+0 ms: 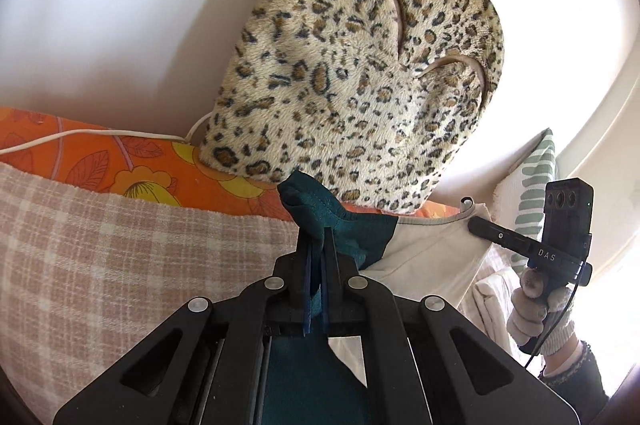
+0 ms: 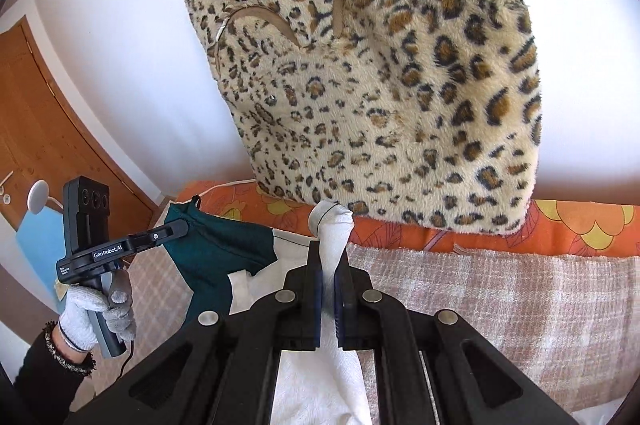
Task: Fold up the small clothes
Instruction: 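Close both grippers on the collar end of the shirt, then lift the collar end with both grippers and fold it over onto the hem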
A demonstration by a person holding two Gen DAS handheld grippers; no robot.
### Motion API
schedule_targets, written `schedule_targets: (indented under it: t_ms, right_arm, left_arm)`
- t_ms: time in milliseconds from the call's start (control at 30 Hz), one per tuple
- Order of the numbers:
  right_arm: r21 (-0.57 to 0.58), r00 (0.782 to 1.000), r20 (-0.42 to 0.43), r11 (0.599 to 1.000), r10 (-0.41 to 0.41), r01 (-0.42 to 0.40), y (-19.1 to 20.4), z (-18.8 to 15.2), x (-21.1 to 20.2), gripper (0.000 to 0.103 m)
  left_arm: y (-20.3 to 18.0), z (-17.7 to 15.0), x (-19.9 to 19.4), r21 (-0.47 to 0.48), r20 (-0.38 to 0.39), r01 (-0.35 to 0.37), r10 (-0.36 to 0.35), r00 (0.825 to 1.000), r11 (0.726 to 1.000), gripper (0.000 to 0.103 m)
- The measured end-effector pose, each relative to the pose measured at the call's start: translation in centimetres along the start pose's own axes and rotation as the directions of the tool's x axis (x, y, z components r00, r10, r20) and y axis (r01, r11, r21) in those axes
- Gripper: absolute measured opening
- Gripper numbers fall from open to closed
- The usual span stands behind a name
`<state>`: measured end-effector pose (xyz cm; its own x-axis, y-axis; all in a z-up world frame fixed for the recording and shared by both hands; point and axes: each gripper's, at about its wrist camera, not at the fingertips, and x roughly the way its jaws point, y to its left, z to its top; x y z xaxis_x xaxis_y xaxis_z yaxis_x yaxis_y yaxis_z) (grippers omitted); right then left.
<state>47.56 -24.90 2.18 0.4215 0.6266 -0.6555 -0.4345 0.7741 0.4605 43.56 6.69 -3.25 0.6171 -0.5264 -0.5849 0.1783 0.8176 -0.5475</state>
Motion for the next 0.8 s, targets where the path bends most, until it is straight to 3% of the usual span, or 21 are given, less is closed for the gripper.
schedule_targets:
  t_ms: [467,800]
  right_arm:
    - [-0.034,1.0,0.011,0.999,0.019,-0.018,4.0,-6.9,-8.1,0.002]
    - [-0.063,0.999,-0.031,0.998,0.028,-0.03,7.0,-14.6,-11.9,0.002]
  left_arm:
    - [-5.9,-6.7,-8.1,0.077,-0.018,0.021,-0.019,1.0,0.997,0.002]
    - [-8.4,-13.6,-11.4,0.142,-0.091,0.038,-0.025,0.996,0.989,0.002]
